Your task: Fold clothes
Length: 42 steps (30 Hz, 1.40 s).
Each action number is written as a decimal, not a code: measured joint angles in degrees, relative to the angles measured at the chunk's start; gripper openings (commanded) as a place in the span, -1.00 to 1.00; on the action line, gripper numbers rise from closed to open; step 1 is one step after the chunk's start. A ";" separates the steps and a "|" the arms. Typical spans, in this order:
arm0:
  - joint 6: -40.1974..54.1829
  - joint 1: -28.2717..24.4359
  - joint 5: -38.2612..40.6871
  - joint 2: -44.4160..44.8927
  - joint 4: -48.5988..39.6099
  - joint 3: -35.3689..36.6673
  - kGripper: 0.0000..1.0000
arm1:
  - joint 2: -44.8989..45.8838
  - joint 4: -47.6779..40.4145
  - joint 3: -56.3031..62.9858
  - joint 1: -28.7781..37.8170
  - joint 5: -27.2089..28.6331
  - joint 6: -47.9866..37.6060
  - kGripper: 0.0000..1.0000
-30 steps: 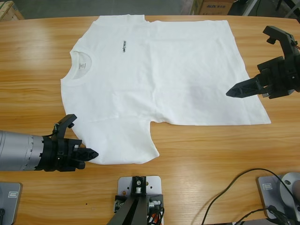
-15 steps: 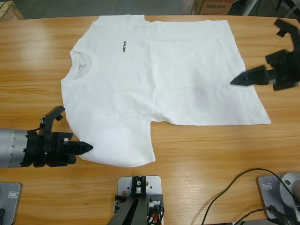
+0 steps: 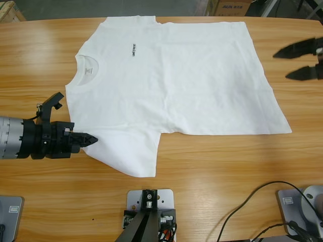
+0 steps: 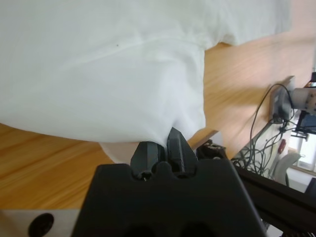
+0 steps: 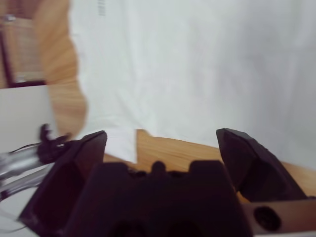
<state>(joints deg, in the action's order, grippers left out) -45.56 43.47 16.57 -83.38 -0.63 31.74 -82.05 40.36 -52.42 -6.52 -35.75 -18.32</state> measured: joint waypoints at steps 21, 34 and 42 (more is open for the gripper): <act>4.73 -5.28 0.83 0.01 -10.76 11.24 -1.00 | -14.87 8.23 -3.11 -7.30 15.50 8.42 0.82; 7.02 -7.37 1.74 -1.12 -13.09 15.48 -1.00 | -19.64 14.19 -7.57 -13.01 14.98 10.97 0.80; 9.04 -9.58 2.72 -2.24 -15.80 18.64 -1.00 | -22.55 14.51 -7.97 -13.02 10.97 11.97 0.72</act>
<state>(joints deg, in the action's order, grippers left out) -36.53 33.89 19.28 -85.62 -16.43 50.37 -104.60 54.87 -60.40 -19.54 -24.78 -6.34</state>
